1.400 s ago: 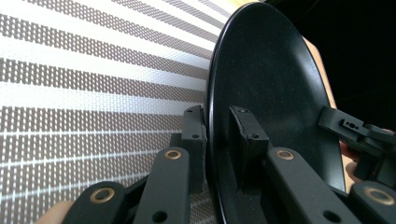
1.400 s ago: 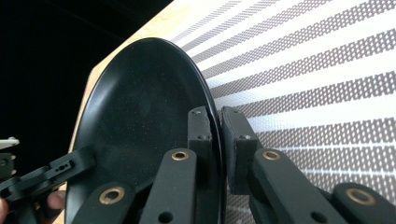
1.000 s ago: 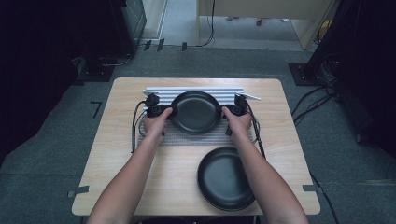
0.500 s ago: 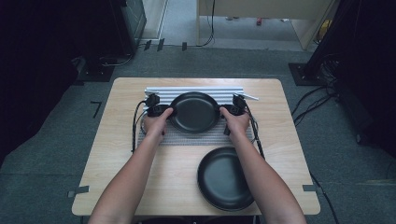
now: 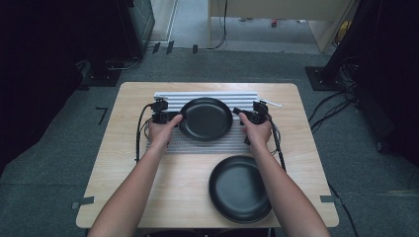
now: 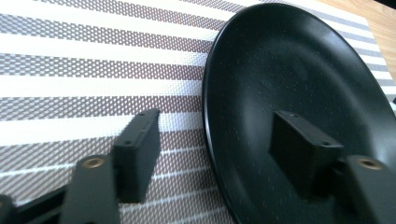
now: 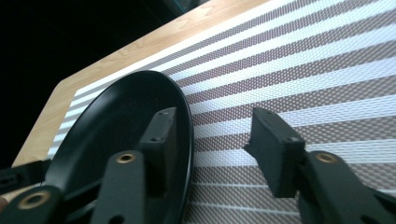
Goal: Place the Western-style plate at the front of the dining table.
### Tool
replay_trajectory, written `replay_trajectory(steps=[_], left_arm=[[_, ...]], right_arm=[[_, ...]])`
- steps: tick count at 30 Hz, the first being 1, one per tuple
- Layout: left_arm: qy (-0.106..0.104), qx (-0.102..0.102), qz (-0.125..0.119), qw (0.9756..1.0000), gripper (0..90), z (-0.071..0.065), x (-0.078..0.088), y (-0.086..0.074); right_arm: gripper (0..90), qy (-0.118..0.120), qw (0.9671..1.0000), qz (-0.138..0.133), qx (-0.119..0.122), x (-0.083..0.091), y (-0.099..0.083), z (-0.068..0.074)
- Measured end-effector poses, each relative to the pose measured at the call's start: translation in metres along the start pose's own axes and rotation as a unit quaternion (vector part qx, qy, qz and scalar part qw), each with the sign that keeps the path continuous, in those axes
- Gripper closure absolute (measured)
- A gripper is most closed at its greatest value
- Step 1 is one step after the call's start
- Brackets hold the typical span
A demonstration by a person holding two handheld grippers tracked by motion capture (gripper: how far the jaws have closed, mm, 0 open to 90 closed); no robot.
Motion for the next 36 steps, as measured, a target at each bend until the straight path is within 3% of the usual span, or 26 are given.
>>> replay_trajectory(steps=[2,3,5,7,10,12,14,21,36], left_arm=[[0.0,-0.002,-0.008,1.0,27.3,0.0,0.007,-0.001],[0.001,-0.002,-0.012,0.9999,24.6,0.0,0.009,-0.001],[0.002,-0.006,-0.024,0.9997,20.7,0.0,0.017,-0.002],[-0.002,-0.008,-0.034,0.9994,17.4,-0.002,0.023,-0.001],[-0.001,-0.026,-0.046,0.9986,14.3,-0.007,0.033,-0.002],[0.002,-0.031,-0.05,0.9983,13.6,-0.009,0.038,-0.003],[-0.004,-0.031,-0.058,0.9978,13.4,-0.011,0.044,-0.004],[-0.005,-0.031,-0.065,0.9974,13.3,-0.014,0.06,-0.014],[-0.002,-0.054,-0.054,0.9971,13.4,-0.012,0.083,-0.051]], right_arm=[[48.1,-0.008,0.9994,-0.011,0.032,0.004,0.0,-0.003],[44.0,-0.026,0.9974,-0.018,0.064,0.008,0.0,-0.006],[40.7,-0.039,0.9959,-0.022,0.078,0.012,0.003,-0.007],[40.5,-0.028,0.9963,-0.009,0.081,0.021,0.003,-0.005],[36.5,-0.02,0.9959,-0.012,0.088,0.033,0.002,-0.003],[33.4,-0.011,0.9947,0.0,0.102,0.04,-0.003,-0.001],[33.1,-0.017,0.9926,0.003,0.12,0.047,-0.007,0.0],[30.3,-0.022,0.9919,0.001,0.125,0.07,-0.015,-0.005],[29.0,0.008,0.9903,-0.001,0.139,0.116,-0.033,-0.017]])
Point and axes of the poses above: each handheld gripper's, and its own axes: x roughly backward along the jaws, y roughly out of its top, z roughly to its left, the point moved 7 cm from there along -x, roughly forward along the jaws, and after that the axes turned 7 degrees about -y, right-handed, at the moved point
